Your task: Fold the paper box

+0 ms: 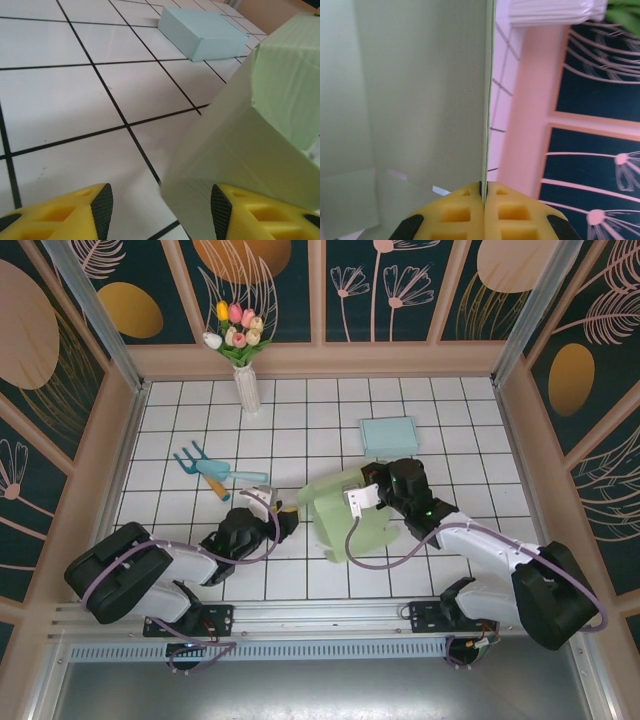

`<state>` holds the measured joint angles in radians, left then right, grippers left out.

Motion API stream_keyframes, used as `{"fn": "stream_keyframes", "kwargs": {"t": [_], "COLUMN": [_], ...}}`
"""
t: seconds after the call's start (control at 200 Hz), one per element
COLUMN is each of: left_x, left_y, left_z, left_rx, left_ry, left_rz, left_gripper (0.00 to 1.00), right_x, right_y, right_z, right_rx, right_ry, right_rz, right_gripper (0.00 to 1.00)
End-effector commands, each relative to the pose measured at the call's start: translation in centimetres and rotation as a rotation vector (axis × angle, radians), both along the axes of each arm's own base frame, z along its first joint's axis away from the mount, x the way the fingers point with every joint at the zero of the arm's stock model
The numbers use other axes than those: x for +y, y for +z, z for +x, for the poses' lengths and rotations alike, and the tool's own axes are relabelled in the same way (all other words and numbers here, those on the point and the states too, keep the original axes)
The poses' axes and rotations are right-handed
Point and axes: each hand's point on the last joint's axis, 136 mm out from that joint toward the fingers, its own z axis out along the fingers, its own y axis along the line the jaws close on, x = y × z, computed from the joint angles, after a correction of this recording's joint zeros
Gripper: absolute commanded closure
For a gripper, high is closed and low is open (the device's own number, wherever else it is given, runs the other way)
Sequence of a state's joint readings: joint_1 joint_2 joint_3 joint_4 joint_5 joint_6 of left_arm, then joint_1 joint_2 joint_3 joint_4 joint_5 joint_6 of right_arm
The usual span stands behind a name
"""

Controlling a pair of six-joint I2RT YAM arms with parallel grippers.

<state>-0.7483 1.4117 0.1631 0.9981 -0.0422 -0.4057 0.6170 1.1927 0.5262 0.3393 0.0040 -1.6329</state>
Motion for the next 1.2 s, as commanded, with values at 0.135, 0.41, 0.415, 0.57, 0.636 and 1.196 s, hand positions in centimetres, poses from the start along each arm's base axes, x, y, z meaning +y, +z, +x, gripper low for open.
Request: {"fn": "stream_keyframes", "kwargs": {"t": [0.135,0.41,0.415,0.57,0.636,1.196], "left_x": [1.4,1.4,1.4,1.1,1.0,-1.0], "left_y": [0.9,0.2,0.2,-0.4,-0.7,-1.3], "left_z": [0.6,0.9,0.9,0.8,0.9,1.4], "left_rx": [-0.058,-0.049,-0.049,-0.037,-0.034,-0.036], "left_ry": [0.074,0.08,0.079,0.068,0.063,-0.009], "left_rz": [0.017,0.038,0.039,0.046,0.049,0.07], "left_gripper": [0.44,0.44,0.44,0.44,0.44,0.53], "right_x": [1.6,1.3,1.3,1.0,1.1,0.4], "right_y": [0.5,-3.6,-3.7,-4.8,-5.1,-5.3], "right_z": [0.2,0.3,0.3,0.6,0.6,2.5], "right_rx": [-0.095,-0.029,-0.028,-0.013,-0.008,-0.094], "right_ry": [0.051,0.036,0.036,0.026,0.029,-0.009], "right_rz": [0.026,-0.032,-0.033,-0.067,-0.072,-0.17], "right_gripper": [1.0,1.0,1.0,1.0,1.0,1.0]}}
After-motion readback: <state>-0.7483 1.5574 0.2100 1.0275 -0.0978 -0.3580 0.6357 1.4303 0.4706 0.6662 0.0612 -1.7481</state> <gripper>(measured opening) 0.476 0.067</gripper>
